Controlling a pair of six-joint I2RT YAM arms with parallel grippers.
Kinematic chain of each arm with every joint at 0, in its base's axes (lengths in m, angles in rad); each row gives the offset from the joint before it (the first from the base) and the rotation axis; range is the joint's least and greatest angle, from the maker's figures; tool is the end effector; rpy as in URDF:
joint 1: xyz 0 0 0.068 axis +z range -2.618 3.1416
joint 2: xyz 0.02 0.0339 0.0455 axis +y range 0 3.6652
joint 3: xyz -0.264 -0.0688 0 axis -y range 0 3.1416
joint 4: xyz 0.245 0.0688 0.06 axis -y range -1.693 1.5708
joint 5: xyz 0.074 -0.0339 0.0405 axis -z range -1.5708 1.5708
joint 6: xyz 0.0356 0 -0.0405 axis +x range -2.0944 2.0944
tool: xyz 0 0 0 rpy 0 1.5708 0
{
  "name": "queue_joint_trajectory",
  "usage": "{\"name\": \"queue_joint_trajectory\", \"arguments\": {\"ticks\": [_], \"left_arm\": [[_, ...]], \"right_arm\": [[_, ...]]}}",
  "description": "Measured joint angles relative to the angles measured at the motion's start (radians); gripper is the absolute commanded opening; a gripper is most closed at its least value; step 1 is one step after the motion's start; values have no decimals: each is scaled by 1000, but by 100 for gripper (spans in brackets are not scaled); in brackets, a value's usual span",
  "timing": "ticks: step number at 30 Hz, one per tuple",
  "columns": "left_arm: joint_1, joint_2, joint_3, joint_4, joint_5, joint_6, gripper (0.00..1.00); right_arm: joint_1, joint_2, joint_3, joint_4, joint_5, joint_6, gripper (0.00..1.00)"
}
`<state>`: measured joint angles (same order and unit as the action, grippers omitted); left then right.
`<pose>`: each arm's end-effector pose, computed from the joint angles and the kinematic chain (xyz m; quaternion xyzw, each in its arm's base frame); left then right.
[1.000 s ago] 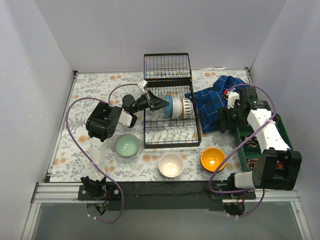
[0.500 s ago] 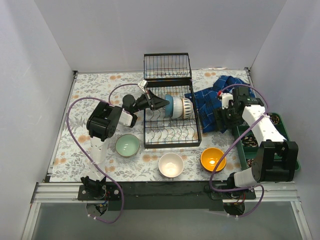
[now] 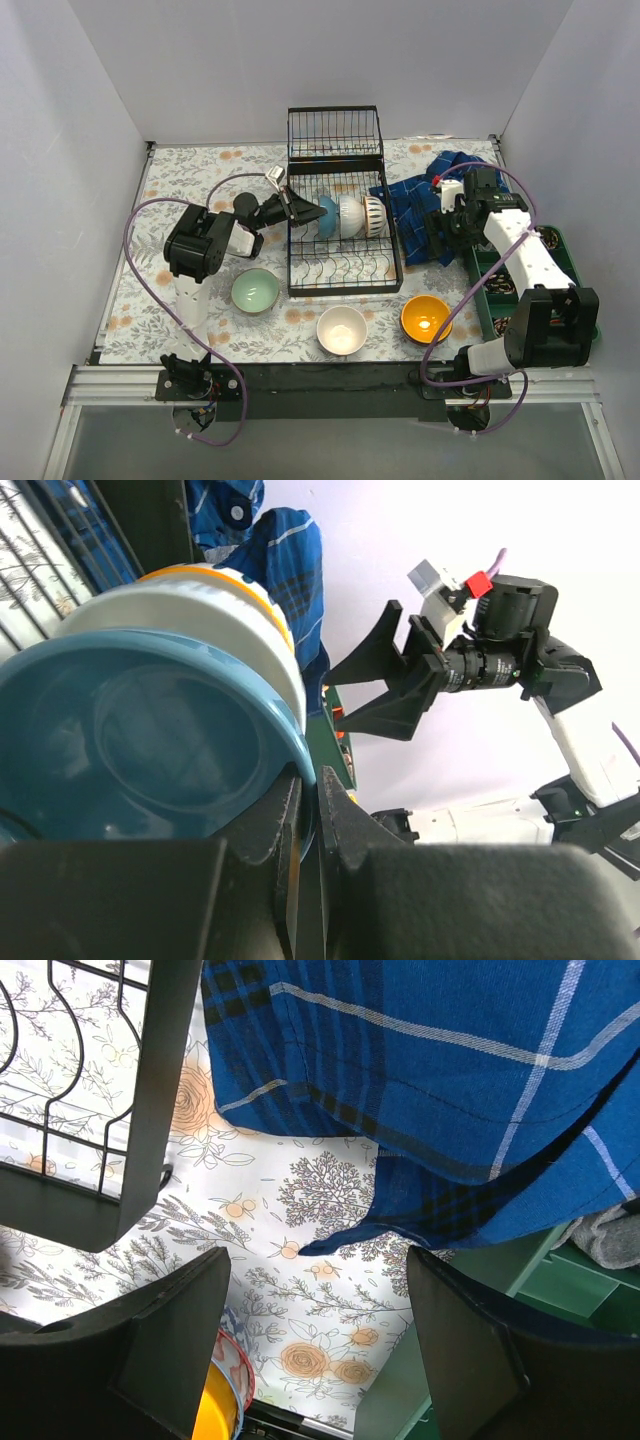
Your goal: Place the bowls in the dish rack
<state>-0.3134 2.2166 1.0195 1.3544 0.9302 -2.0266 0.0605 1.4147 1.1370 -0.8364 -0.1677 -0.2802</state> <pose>0.3891 -0.1561 0.1331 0.2151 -0.6379 0.7395 0.0030 0.2783 0.0228 0.2669 -0.1832 0.9534 0.0564 0.2332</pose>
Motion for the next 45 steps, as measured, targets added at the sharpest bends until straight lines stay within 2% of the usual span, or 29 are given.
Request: {"name": "queue_joint_trajectory", "arguments": {"ticks": [1,2,4,5,8,10,19,25,30,31,33,36,40,42,45], "left_arm": [[2,-3,-5,-2,2,0,0],[5,-6,-9,-5,2,0,4],[7,-12,-13,-14,3,3,14],[8,-15,-13,-25,3,4,25],[7,-24,-13,-99,9,29,38],[3,-34,-13,-168,10,61,41],[0,-237,-12,-669,-38,357,64],[2,-338,96,-1087,-140,656,66],[2,-367,155,-1385,-245,876,67],[2,-370,159,-1403,-251,889,67],[4,-435,179,-1565,-346,1011,68],[21,-572,159,-1720,-451,1164,68],[42,-855,64,-1858,-548,1412,71],[42,-999,30,-1941,-537,1553,71],[41,-1122,14,-2089,-462,1755,71]], "right_arm": [[0,-4,0,0,-1,0,80],[0,-8,-1,1,-3,0,80],[0,-16,-2,0,-7,0,80],[0,-20,-3,1,-10,0,80],[0,-35,-11,3,-18,0,80],[0,-45,-21,8,-22,1,80],[0,-84,-34,13,-45,8,81],[0,-108,-34,25,-53,15,81],[1,-146,-42,27,-61,16,81],[1,-156,-43,27,-63,18,81],[1,-176,-45,27,-66,20,81],[1,-214,-59,30,-72,23,81],[1,-264,-95,34,-79,27,82],[1,-285,-119,34,-79,27,82],[1,-304,-141,32,-82,31,82]]}}
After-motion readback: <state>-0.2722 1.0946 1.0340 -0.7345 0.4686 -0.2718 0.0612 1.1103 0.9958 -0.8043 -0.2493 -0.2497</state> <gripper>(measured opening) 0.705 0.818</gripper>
